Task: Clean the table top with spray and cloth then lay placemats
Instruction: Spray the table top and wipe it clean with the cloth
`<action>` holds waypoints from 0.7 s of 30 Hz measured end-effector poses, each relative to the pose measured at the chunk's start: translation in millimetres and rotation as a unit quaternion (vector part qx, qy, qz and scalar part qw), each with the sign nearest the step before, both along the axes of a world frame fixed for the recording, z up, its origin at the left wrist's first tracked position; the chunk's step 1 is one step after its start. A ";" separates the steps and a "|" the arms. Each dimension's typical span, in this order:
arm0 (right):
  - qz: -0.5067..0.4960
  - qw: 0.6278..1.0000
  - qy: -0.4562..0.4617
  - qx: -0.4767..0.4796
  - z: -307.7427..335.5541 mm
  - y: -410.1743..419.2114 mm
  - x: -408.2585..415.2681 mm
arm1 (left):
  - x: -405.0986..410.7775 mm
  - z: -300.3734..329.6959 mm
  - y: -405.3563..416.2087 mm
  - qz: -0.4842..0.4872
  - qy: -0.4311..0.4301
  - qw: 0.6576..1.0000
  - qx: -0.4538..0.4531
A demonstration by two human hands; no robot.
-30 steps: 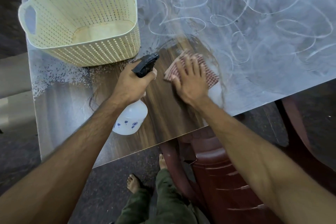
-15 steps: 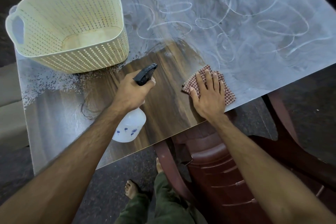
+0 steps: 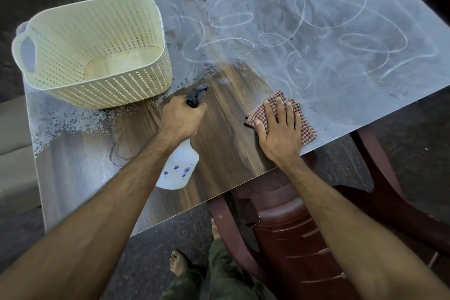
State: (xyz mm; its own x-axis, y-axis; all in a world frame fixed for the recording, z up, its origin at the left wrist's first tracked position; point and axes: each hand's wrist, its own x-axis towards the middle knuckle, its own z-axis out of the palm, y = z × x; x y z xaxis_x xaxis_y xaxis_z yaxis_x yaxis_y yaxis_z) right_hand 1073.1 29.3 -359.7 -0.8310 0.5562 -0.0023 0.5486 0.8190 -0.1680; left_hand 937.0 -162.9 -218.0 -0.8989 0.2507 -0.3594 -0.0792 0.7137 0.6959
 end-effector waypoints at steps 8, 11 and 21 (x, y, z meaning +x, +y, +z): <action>-0.010 1.000 -0.001 0.001 0.0 -1.9 -1.2 | 4.6 12.6 39.6 -0.113 -0.013 0.992 0.054; -0.011 1.000 0.000 -0.005 0.4 -1.6 -0.9 | 3.2 15.6 55.9 -0.129 0.003 0.991 0.046; 0.007 1.000 -0.017 -0.018 6.1 4.3 19.5 | -1.8 6.8 47.4 -0.071 -0.039 0.994 0.067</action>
State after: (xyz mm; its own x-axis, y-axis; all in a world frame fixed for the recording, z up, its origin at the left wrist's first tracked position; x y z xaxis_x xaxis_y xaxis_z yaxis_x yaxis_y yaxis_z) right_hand 1092.6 33.5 -353.6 -0.8377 0.5437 -0.0508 0.5433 0.8205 -0.1779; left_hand 935.3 -115.5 -211.2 -0.8214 0.4236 -0.3820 -0.0426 0.6222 0.7817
